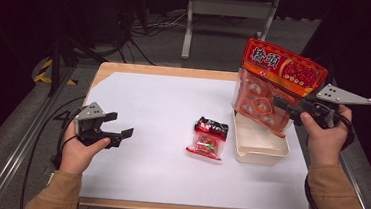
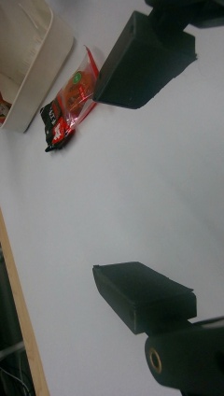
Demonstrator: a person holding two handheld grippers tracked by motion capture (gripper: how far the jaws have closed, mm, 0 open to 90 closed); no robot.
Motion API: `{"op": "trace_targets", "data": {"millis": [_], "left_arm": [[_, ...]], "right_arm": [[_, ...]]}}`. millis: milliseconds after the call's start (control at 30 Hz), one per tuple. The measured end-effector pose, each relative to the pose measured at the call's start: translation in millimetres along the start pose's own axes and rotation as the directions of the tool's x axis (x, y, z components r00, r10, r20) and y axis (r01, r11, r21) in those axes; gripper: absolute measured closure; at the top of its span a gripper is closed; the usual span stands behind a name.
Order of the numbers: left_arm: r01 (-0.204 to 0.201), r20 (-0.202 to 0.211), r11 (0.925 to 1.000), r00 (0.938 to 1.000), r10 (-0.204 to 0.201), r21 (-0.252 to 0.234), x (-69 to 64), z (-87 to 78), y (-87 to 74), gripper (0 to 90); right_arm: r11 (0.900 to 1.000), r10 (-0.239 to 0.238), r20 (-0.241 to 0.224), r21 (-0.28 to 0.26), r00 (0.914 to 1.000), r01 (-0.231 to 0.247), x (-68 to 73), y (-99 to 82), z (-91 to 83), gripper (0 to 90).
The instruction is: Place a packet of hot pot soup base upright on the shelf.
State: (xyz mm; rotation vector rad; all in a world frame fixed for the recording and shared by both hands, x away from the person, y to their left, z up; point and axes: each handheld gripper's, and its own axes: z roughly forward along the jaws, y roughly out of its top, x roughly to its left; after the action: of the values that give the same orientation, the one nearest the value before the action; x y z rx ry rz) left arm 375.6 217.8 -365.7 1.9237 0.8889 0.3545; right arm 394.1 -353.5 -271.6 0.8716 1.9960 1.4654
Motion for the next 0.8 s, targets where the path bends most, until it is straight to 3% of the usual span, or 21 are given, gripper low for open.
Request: {"op": "trace_targets", "data": {"millis": [467, 800], "left_arm": [[0.007, 0.007, 0.9999, 1.0, -0.007, 0.013, 0.9, 3.2, -1.9, 15.9], [0.003, 0.009, 0.9999, 1.0, -0.003, 0.011, 2.4, 3.4, -2.4, 15.9]], "right_arm": [[0.9999, -0.007, 0.029, 0.011, 0.9996, 0.006, -6.6, -22.7, 3.7, 70.2], [0.9993, 0.019, 0.034, 0.03, 0.9992, -0.02, -10.3, -36.6, 7.2, 70.2]]}}
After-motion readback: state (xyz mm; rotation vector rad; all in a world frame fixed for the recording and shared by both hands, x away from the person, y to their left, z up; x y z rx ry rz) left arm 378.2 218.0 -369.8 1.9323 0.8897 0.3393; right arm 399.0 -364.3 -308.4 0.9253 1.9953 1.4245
